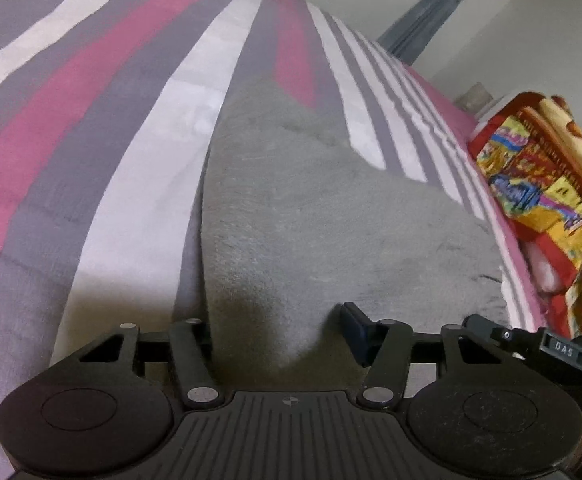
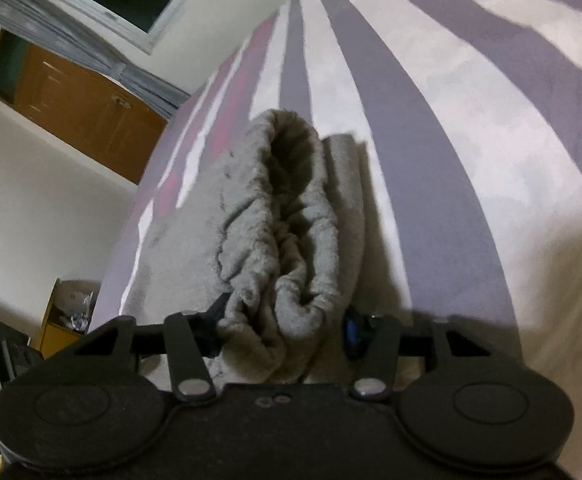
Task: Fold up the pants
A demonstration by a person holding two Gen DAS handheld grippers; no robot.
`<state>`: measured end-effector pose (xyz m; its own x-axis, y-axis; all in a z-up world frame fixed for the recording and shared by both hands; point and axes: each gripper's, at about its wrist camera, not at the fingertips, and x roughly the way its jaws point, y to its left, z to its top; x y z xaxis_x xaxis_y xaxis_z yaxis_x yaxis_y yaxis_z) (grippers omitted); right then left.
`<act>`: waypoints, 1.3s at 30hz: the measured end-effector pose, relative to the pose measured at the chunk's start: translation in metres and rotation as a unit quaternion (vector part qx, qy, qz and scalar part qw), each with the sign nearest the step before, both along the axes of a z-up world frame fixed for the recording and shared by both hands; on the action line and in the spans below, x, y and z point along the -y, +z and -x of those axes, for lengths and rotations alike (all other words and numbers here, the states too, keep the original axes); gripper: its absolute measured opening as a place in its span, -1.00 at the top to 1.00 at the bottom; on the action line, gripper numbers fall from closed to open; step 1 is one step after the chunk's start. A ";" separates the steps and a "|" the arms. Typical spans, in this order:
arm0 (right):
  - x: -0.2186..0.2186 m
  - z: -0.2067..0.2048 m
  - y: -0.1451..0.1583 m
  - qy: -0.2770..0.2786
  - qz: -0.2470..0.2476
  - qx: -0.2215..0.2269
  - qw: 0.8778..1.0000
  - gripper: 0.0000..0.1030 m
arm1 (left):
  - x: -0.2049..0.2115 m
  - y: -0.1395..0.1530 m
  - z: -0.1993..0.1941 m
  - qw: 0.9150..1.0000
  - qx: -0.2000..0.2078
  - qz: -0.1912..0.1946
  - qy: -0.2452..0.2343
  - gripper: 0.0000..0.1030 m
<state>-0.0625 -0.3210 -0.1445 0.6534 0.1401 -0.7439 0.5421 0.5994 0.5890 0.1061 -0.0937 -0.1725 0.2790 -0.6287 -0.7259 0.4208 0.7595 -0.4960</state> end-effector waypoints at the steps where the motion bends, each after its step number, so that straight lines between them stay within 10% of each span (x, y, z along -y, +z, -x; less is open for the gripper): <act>1: 0.003 0.000 -0.003 -0.002 -0.005 -0.001 1.000 -0.09 | 0.002 -0.003 -0.003 1.000 -0.006 0.002 0.002 -0.08; 14: -0.020 -0.020 0.003 -0.001 0.067 -0.020 0.998 -0.06 | 0.009 0.002 0.004 0.999 0.024 -0.021 0.004 0.17; 21: -0.016 -0.009 0.017 -0.030 0.021 0.031 0.999 -0.01 | 0.004 0.023 0.007 0.999 0.047 -0.012 0.007 0.47; 39: -0.023 -0.049 0.092 0.008 0.030 0.151 0.988 0.00 | 0.008 0.098 0.002 0.993 0.101 0.050 0.026 0.49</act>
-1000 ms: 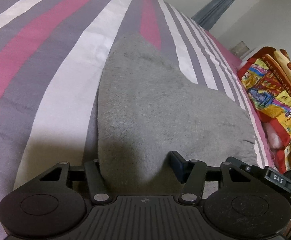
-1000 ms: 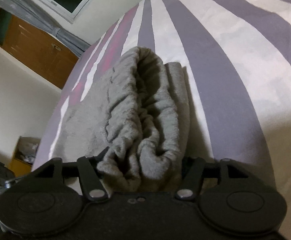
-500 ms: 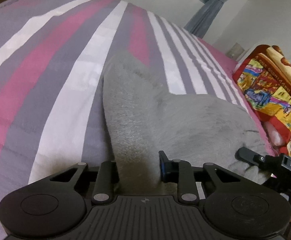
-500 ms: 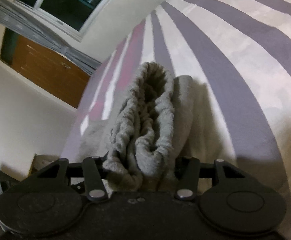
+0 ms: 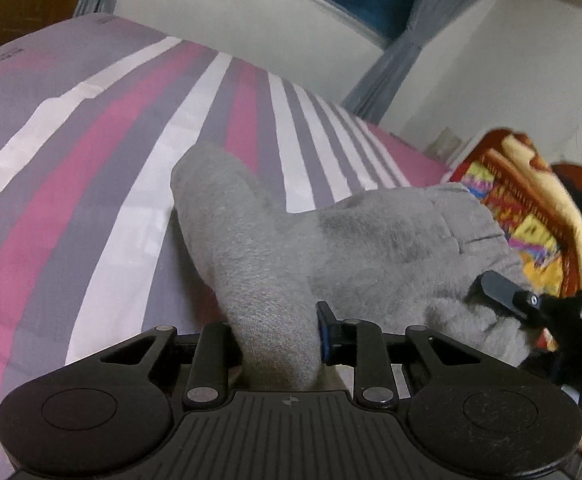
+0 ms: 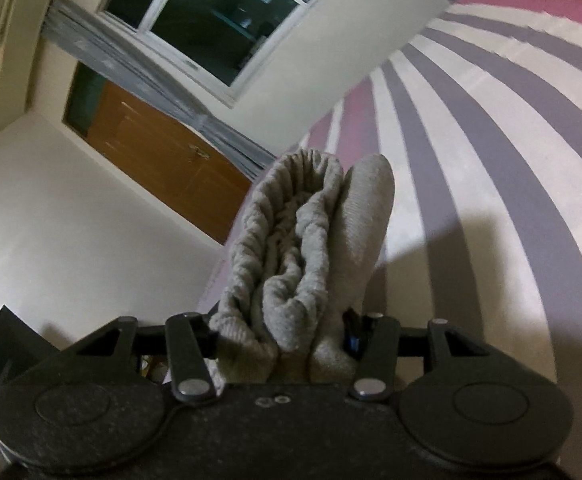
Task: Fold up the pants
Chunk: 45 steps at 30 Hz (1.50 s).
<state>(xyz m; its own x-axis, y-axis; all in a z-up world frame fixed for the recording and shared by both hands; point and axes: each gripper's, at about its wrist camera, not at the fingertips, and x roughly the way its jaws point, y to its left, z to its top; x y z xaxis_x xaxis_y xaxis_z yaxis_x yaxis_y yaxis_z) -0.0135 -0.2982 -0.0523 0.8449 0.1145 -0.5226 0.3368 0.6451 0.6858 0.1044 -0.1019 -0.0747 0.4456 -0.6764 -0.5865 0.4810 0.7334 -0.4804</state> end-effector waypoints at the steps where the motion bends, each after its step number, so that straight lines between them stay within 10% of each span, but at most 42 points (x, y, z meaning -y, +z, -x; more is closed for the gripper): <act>1: 0.003 -0.002 0.004 0.002 0.003 0.004 1.000 0.00 | 0.001 0.003 -0.004 1.000 0.003 0.002 0.003 0.49; 20: 0.057 -0.089 -0.017 -0.003 0.027 0.012 1.000 0.00 | 0.066 0.022 -0.110 0.997 0.057 -0.032 0.032 0.49; 35: 0.086 -0.081 -0.087 -0.032 0.020 -0.087 0.995 0.01 | 0.081 -0.053 -0.128 0.992 0.026 -0.116 0.049 0.35; 45: 0.052 -0.083 -0.066 -0.027 0.195 -0.190 0.962 -0.31 | 0.084 -0.041 -0.110 0.973 0.064 -0.205 0.080 -0.09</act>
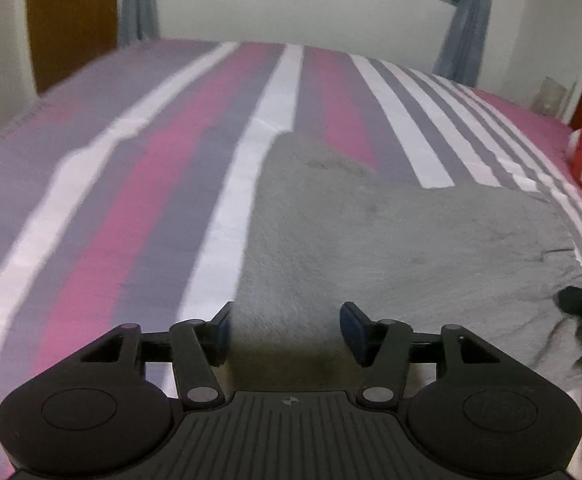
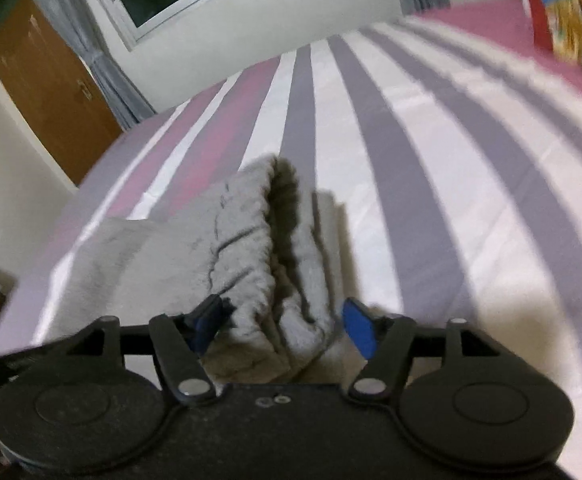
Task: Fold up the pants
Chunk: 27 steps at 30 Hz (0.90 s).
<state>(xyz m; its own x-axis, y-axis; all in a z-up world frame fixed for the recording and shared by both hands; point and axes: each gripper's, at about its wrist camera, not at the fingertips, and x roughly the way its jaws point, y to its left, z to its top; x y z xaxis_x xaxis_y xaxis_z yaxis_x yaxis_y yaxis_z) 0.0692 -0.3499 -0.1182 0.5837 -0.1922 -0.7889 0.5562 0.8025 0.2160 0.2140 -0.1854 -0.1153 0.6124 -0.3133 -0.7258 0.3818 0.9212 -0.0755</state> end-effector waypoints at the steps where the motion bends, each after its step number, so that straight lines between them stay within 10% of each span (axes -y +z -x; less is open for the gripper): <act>1: -0.003 0.001 0.006 0.002 0.021 0.000 1.000 -0.31 | -0.002 0.006 0.005 1.000 0.011 -0.004 0.002 -0.09; 7: -0.037 -0.001 0.046 0.067 0.108 0.039 0.991 0.21 | 0.001 0.030 0.030 0.999 0.035 -0.009 -0.028 -0.09; 18: -0.058 -0.002 0.004 0.090 0.094 -0.033 0.991 0.33 | 0.020 0.008 0.046 0.998 0.006 -0.049 -0.046 -0.12; 27: -0.057 -0.005 0.017 0.081 0.071 -0.017 0.994 0.26 | 0.025 0.010 0.049 0.998 0.008 -0.054 -0.043 -0.93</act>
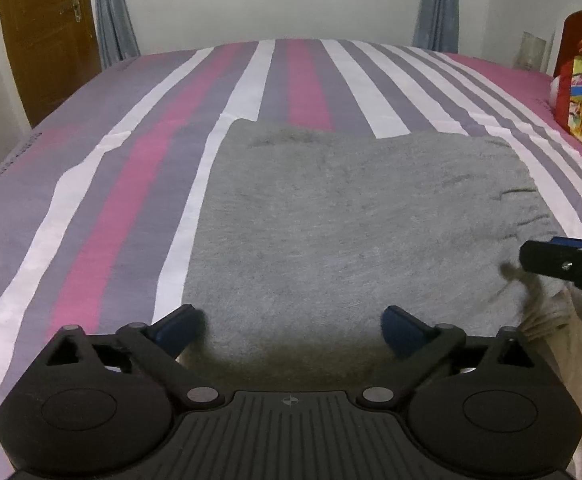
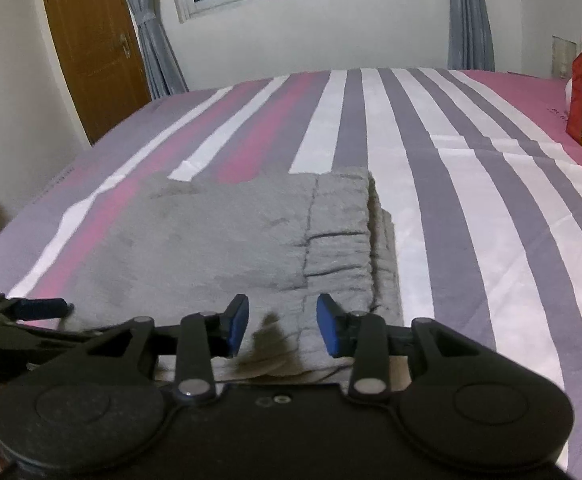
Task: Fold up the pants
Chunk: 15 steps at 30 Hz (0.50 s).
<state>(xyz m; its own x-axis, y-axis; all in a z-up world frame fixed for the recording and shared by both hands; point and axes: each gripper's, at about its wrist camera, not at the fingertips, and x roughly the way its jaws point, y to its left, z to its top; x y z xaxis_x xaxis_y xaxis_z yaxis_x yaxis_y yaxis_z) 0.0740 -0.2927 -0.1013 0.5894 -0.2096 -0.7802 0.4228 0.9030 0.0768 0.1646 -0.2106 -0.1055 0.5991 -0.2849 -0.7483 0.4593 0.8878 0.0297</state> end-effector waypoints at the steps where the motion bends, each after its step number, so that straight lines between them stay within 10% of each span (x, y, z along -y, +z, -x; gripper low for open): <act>1: -0.002 0.003 0.002 0.000 -0.002 0.005 1.000 0.26 | -0.001 0.000 -0.001 1.000 -0.004 0.003 0.001 -0.94; 15: -0.013 0.027 0.007 -0.012 -0.028 0.001 1.000 -0.07 | -0.027 0.006 -0.001 0.995 -0.078 0.054 0.041 -1.00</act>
<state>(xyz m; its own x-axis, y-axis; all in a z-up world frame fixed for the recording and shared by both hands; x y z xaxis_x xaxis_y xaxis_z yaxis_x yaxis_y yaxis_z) 0.0472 -0.2801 -0.0943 0.5856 -0.1794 -0.7905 0.4446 0.8865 0.1282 0.1658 -0.1834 -0.0999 0.5021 -0.3232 -0.8021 0.3758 0.9169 -0.1341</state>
